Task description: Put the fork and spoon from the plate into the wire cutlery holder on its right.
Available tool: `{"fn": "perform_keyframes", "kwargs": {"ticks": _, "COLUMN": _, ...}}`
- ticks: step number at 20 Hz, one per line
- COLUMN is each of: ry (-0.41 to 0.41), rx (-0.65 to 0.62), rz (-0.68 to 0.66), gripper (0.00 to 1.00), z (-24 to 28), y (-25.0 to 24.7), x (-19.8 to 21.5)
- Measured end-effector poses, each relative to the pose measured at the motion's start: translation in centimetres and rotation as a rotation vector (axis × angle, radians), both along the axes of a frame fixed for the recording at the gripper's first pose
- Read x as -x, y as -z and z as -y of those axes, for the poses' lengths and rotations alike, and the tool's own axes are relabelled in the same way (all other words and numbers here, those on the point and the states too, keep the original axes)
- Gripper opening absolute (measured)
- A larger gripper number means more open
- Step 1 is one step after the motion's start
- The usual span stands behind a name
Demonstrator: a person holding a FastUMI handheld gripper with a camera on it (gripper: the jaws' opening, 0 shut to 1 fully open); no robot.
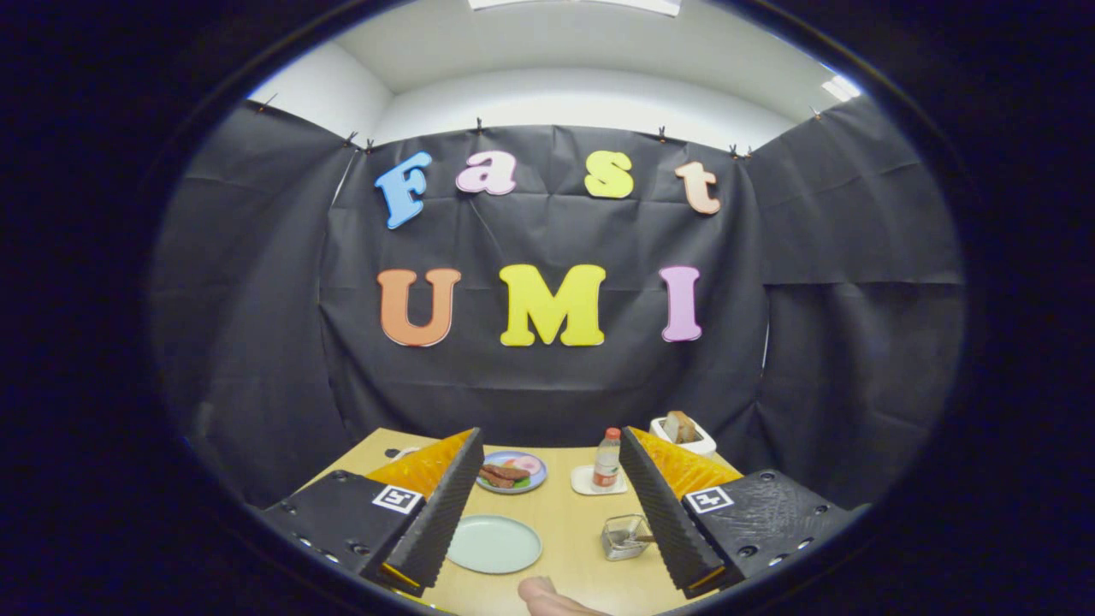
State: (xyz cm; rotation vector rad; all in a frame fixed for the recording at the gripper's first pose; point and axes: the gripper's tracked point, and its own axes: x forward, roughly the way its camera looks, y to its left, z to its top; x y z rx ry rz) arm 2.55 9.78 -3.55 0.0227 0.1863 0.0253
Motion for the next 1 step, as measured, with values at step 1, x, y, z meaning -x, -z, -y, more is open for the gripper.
{"fn": "perform_keyframes", "kwargs": {"ticks": 1, "ry": 0.006, "rx": 0.003, "rz": 0.0, "gripper": 0.96, "z": 0.32, "y": -0.02, "x": -0.01}}
